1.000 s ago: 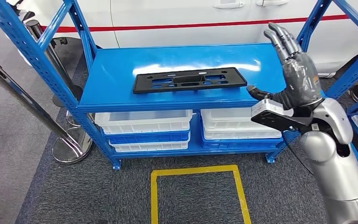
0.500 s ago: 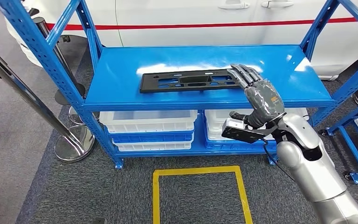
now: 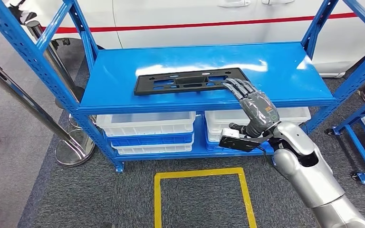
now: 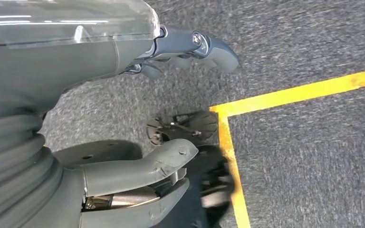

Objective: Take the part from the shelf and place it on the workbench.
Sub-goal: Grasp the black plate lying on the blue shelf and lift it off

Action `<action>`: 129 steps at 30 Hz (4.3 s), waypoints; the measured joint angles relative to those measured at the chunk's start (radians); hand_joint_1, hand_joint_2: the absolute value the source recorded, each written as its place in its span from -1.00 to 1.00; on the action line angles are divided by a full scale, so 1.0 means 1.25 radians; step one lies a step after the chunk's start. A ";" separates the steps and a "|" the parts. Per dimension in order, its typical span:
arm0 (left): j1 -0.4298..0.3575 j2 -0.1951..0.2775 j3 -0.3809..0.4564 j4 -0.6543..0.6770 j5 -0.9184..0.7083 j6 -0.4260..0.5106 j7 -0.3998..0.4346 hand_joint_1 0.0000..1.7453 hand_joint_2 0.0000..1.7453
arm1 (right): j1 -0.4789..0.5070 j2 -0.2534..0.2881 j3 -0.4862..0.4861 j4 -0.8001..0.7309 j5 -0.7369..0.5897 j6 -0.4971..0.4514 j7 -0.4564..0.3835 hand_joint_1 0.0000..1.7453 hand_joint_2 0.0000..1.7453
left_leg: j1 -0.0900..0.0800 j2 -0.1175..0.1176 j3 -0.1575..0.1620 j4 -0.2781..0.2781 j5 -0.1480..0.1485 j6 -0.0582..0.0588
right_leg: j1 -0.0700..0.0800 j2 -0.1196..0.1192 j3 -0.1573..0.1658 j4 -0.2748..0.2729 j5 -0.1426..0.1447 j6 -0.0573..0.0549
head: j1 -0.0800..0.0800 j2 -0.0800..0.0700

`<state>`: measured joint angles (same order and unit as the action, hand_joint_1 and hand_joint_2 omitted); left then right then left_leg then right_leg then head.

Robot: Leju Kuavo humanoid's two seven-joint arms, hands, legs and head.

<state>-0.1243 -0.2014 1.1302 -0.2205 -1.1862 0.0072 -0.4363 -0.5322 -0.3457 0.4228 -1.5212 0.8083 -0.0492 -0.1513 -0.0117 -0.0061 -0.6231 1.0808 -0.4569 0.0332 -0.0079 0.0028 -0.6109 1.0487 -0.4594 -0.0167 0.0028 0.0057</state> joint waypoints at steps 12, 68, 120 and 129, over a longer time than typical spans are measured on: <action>-0.002 -0.001 -0.020 0.000 -0.017 -0.007 -0.001 -1.00 1.00 | 0.024 0.001 0.002 0.023 0.003 -0.004 0.003 -1.00 1.00 | 0.002 0.002 0.031 -0.070 0.021 0.019 | -0.009 -0.002 -0.080 0.167 -0.067 0.037 | 0.000 0.000; -0.004 0.000 -0.051 0.000 -0.031 0.003 0.009 -1.00 1.00 | 0.053 0.005 -0.006 -0.007 0.051 -0.034 0.016 -1.00 1.00 | 0.004 0.001 0.021 -0.067 0.029 0.014 | -0.004 0.001 -0.002 0.034 -0.037 0.028 | 0.000 0.000; -0.022 -0.005 -0.069 0.000 -0.033 -0.005 0.026 -1.00 1.00 | -0.040 0.058 0.052 0.075 0.070 0.028 0.035 -1.00 1.00 | 0.007 0.000 -0.084 0.159 -0.059 -0.014 | -0.005 -0.001 -0.015 0.019 -0.004 -0.002 | -0.002 0.000; -0.025 -0.005 -0.078 0.000 -0.034 -0.004 0.027 -1.00 1.00 | -0.077 0.044 0.085 0.119 0.042 0.098 0.023 -1.00 1.00 | -0.003 0.001 0.016 -0.063 0.029 0.019 | -0.006 0.000 -0.017 0.032 -0.023 0.021 | -0.002 0.000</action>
<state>-0.1559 -0.2072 1.0333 -0.2205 -1.2290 0.0019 -0.4021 -0.6284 -0.2911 0.5292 -1.3726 0.8608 0.0737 -0.1222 -0.0159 -0.0045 -0.6030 1.0025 -0.4206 0.0574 -0.0161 0.0029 -0.6315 1.0888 -0.4884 0.0091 0.0008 0.0057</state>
